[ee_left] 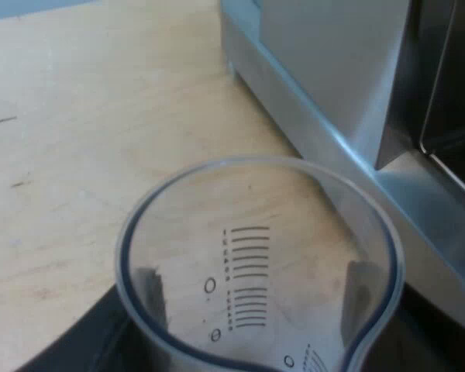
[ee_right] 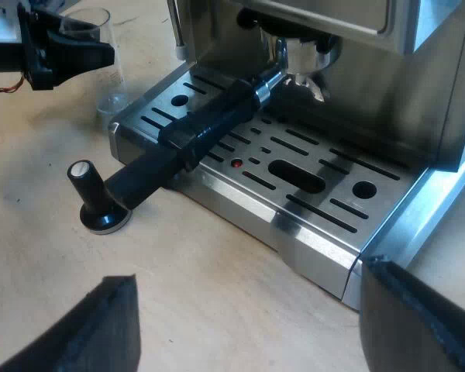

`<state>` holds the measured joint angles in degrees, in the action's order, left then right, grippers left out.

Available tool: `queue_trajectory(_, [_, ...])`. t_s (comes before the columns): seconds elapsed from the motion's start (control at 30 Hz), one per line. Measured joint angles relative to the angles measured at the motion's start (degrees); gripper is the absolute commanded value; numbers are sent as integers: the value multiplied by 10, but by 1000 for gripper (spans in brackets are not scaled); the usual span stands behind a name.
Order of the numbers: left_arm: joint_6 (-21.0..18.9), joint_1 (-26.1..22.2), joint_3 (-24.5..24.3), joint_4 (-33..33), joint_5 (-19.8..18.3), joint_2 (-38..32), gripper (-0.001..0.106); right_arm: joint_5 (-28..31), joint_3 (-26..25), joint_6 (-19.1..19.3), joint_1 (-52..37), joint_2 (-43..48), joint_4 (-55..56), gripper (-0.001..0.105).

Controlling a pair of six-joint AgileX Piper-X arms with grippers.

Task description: Pour the beans into the coffee machine

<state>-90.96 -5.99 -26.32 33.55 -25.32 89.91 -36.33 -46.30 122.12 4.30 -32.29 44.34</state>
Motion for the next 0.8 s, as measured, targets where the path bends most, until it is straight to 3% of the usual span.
queue_trajectory(0.2, [0, 0, 0, -7, 0, 0, 67, 0, 0, 0, 0, 0, 0, 62])
queue_trajectory(0.8, [-1, 0, 0, -27, -2, 0, 69, 0, 0, 0, 0, 0, 0, 62])
